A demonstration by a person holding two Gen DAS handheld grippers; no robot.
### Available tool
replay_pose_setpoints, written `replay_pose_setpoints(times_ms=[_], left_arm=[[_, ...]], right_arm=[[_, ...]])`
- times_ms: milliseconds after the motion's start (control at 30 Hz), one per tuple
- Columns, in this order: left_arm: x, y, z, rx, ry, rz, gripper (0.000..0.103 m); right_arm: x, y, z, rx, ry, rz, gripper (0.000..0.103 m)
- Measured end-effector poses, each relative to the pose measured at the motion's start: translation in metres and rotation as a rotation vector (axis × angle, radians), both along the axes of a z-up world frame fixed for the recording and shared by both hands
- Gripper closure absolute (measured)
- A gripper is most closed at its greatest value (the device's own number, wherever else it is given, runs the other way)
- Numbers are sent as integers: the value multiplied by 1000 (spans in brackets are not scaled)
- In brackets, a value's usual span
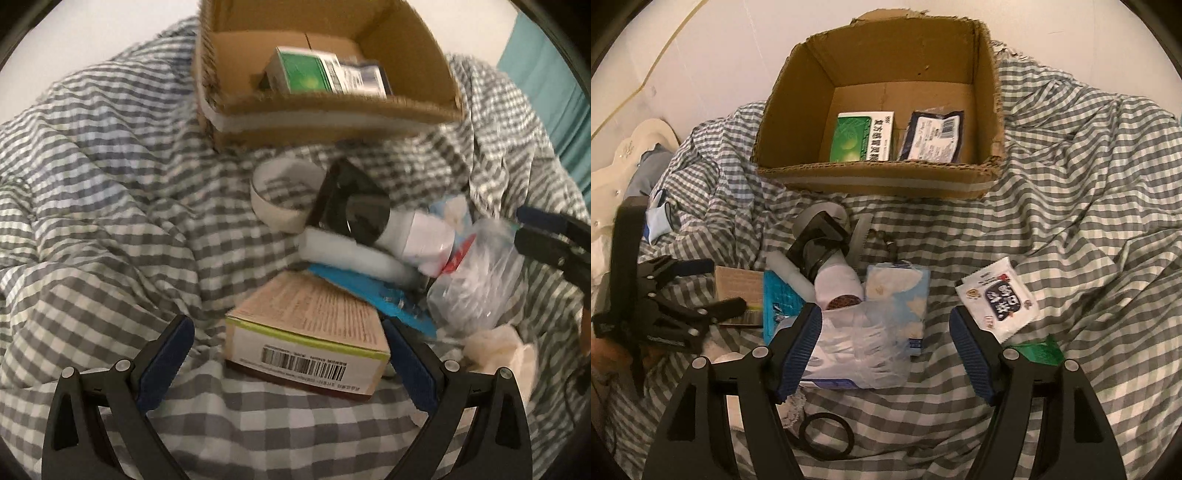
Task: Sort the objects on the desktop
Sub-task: 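Grasp the tan barcode box with the left tool while the right tool grasps the clear floss-pick container, then carry the tan box with the left tool while the right tool carries the clear container to the cardboard box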
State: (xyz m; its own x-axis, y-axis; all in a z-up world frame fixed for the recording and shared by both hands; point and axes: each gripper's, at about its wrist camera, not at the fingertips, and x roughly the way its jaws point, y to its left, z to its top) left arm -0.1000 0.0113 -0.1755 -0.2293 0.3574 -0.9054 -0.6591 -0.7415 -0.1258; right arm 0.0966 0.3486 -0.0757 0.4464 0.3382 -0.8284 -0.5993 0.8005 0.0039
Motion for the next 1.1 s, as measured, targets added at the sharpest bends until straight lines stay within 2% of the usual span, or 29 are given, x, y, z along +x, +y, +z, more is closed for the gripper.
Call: replay_pose_setpoints(times_ms=[200, 367, 400, 567, 667, 867, 900, 933, 1100], left_arm=[[-4, 4, -12, 1, -59, -16, 0], [-3, 5, -11, 17, -43, -14, 1], [0, 7, -11, 14, -39, -28, 2], [4, 16, -16, -21, -28, -58, 6], [6, 18, -18, -39, -19, -62, 15], [11, 14, -12, -21, 5, -57, 18], [14, 14, -9, -20, 17, -59, 20], [17, 13, -7, -15, 30, -63, 27], [29, 13, 3, -11, 67, -69, 27]], right_arm=[[-5, 24, -14, -34, 32, 33, 22], [-11, 38, -27, -111, 20, 49, 14], [-12, 38, -28, -114, 21, 20, 13], [-17, 46, -40, -201, 6, 27, 8], [-22, 49, -47, -235, -21, 24, 7], [-20, 38, -42, -179, -11, -6, 12], [-19, 37, -41, -173, -5, -12, 12], [-19, 35, -39, -165, -1, -20, 12], [-25, 27, -27, -132, -9, -45, 12]])
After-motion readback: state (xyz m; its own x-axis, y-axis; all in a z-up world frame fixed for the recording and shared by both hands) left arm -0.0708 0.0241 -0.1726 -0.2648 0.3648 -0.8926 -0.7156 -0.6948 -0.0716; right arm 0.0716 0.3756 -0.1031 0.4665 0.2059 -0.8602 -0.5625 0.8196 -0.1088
